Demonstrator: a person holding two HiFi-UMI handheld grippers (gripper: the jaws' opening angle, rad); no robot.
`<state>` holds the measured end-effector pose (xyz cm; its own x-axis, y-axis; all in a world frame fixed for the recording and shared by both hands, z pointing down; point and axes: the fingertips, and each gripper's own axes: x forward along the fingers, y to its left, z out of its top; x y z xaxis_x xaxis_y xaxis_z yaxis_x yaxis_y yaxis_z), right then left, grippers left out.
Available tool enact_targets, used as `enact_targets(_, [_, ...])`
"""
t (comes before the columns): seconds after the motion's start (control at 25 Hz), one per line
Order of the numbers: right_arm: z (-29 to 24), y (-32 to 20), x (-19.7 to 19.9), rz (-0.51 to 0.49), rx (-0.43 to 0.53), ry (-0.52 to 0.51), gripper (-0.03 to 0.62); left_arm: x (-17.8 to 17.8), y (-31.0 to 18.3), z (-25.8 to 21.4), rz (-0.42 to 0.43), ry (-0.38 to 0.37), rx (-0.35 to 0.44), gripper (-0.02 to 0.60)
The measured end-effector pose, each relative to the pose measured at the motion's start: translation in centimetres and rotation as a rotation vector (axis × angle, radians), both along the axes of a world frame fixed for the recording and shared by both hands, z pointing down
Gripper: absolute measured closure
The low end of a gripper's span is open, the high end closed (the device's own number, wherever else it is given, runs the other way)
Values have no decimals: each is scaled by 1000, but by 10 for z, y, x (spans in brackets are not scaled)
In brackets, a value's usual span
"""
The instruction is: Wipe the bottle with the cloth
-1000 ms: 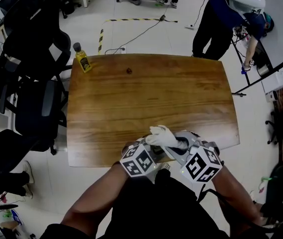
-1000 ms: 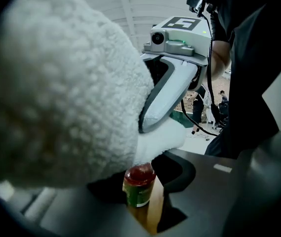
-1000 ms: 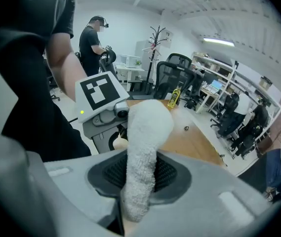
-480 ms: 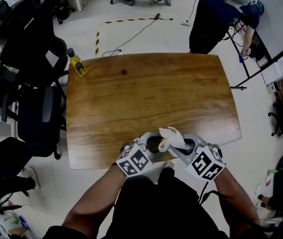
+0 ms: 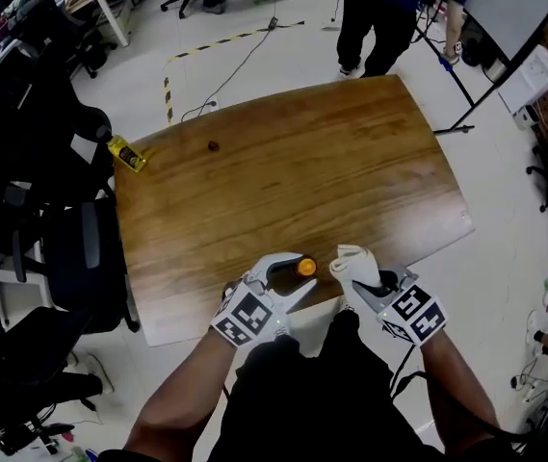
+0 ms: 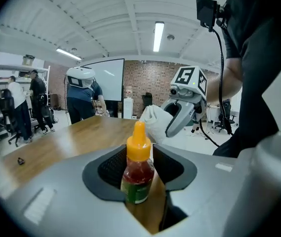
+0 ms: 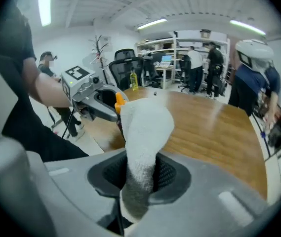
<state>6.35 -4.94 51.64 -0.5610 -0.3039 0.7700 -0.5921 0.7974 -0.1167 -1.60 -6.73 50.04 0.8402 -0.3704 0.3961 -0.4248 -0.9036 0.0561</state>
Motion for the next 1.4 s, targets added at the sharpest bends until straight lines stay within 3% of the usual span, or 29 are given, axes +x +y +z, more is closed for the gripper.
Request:
enact_targets(0.08, [1,6,2,158,-73,-183,517,0,-2,-9,-5,40,5,385])
enact_targets(0.24, [-7,7,-11,472,-180,-652,517,-3,-9,-31,-30,130,4,385])
enact_targets(0.32, [-9,6,-16,553,-176,-773,517,0,-13,-40,-35,147,9,392])
enact_targets(0.48, [-15,7,-40,593,-130,-927,517,3,-18,-40,-40,139,-21,449])
enact_targets(0.64, [-19,7,-60,594,-48,-974,517,8,-15,-44,-43,107,-52,453])
enact_targets(0.84, [-5,3,-65,642,11,-947,517,7,-14,-44,-64,133,-40,453])
enact_targets(1.04, [-2,1,-62,586,67,-920,517,8,-15,-46,-87,178,-31,451])
enact_targets(1.4, [4,5,-61,561,94,-970,517,7,-15,-47,-109,210,-24,449])
